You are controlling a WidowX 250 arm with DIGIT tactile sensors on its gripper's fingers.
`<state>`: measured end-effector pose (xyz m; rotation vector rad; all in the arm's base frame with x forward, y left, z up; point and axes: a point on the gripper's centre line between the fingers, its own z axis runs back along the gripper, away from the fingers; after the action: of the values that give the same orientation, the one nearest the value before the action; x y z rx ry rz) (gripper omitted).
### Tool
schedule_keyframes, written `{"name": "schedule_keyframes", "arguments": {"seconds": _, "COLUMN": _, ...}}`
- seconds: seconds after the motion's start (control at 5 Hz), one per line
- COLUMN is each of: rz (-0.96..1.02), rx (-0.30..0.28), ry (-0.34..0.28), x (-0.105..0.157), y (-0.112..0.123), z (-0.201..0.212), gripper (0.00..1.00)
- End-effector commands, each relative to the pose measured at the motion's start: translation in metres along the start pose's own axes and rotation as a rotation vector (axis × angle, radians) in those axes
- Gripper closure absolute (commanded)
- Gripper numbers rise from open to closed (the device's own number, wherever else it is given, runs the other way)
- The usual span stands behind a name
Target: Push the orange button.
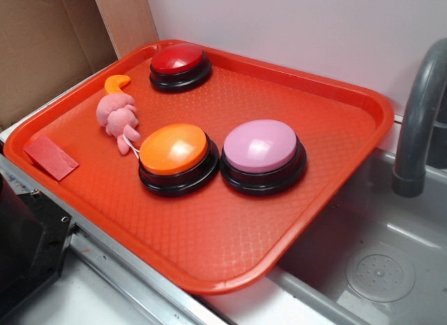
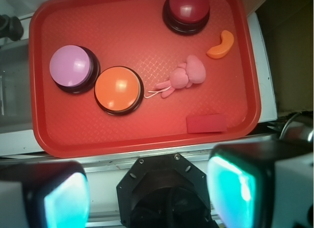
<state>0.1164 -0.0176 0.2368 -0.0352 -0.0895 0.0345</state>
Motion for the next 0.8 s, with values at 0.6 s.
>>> {"name": "schedule_keyframes", "arguments": {"seconds": 0.6, "rz": -0.432, "rx": 0.089, "ry": 0.044, "x": 0.059, "y": -0.037, "z": -0.132, "gripper": 0.00}}
